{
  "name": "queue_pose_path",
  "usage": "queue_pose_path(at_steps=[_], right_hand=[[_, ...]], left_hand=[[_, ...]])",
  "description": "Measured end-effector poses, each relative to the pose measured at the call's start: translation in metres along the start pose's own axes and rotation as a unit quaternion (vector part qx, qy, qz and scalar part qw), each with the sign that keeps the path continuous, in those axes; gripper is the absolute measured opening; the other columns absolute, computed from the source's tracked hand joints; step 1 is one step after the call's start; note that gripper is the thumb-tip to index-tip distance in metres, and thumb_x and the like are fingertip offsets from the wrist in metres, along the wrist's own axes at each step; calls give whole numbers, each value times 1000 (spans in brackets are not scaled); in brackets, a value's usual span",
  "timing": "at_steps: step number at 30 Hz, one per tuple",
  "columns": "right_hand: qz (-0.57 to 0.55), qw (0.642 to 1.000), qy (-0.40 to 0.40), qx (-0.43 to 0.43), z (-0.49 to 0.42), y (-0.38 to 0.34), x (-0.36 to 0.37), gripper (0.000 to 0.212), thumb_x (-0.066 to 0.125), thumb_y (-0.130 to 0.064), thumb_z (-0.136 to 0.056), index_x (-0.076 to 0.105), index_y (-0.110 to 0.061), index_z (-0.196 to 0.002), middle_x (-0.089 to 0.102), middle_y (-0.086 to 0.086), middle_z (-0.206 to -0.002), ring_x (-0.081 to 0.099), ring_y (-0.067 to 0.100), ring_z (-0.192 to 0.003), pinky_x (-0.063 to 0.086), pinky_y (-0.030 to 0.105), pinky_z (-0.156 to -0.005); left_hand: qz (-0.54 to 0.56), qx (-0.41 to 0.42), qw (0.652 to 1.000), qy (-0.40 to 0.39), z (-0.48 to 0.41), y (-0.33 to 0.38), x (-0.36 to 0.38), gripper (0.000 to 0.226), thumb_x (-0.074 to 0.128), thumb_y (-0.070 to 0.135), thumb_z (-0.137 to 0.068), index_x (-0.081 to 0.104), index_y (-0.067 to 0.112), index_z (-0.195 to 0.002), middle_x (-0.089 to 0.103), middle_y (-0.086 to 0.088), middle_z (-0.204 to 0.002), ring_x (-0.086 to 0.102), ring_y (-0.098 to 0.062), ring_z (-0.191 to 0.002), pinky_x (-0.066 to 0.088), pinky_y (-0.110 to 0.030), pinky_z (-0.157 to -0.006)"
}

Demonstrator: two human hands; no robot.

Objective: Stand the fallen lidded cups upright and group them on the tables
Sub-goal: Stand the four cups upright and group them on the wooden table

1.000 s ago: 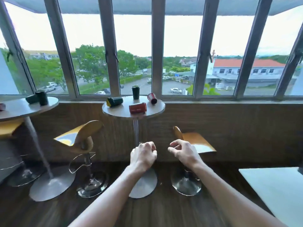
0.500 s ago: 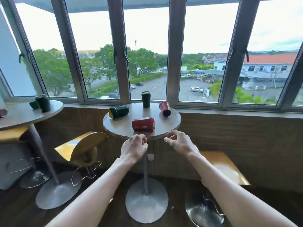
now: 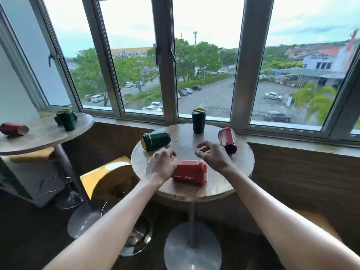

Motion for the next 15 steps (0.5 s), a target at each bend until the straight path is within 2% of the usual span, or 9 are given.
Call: queue_pose_path(at_steps=[3,5,8,15], right_hand=[[17,1000,-16,0,-40,3,14,30,69,-31,-85,68,-17,-111,74,5,-103,69,19,-92,55,40,-88],[27,999,-24,7,-64,3,24,29,70,-31,-85,69,-18,-110,74,4,-104,68,18,-94,54,35,-89],[43,998,-46,15,-96,0,44,28,69,-29,-86,69,-15,-110,72,6,-105,67,17,-92,51,29,-84],[72,992,8,107,-161,-3,93,28,69,-26,-86,69,-13,-110,72,10,-107,67,19,-94,51,30,-83]], left_hand=[[3,-8,1000,0,-35,-21,5,23,62,22,-89,68,18,-111,70,-3,-117,67,-21,-103,54,-36,-84],[10,-7,1000,-5,-59,-36,11,23,62,23,-89,68,19,-111,70,-3,-116,67,-21,-102,56,-41,-86],[17,11,999,-24,-97,-58,24,22,61,24,-89,69,20,-109,70,-5,-112,67,-23,-99,57,-41,-85],[14,145,986,-81,-201,-104,61,24,57,29,-92,67,21,-112,71,-9,-112,67,-28,-98,56,-44,-86]])
Point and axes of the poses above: each hand's wrist, its own z-axis away from the middle knuckle, its own x-axis out of the palm, y = z × x, the point moved 1 cm from there along -z, towards the middle knuckle
